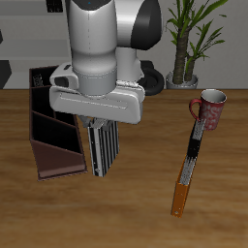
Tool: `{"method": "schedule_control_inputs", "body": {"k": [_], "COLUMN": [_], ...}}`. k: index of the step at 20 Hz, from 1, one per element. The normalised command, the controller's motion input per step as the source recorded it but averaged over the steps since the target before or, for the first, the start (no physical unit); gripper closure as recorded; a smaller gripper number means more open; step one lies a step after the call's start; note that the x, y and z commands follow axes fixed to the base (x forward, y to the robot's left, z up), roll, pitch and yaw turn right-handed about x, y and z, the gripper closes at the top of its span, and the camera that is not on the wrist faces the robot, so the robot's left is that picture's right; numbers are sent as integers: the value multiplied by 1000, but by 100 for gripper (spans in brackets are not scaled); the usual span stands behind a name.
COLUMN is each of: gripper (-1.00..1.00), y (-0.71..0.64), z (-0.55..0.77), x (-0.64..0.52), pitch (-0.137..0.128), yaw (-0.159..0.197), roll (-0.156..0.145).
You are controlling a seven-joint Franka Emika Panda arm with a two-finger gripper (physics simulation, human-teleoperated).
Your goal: Place the left striped book into the right desk caddy's right compartment and place the right striped book into the right desk caddy's right compartment and place the orange book into the right desk caddy's left compartment
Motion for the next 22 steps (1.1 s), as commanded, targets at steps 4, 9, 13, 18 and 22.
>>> {"method": "schedule_control_inputs", "body": {"k": [4, 9, 13, 18, 22], "gripper": [100, 100, 100, 100, 100], "y": [196, -28, -69, -130, -174], "z": [461, 189, 388, 177, 49], "x": [-726, -453, -837, -613, -765], "pitch": [-96, -47, -93, -51, -33], "yaw": [108, 78, 95, 70, 99], "roll": [53, 13, 3, 6, -11]}}
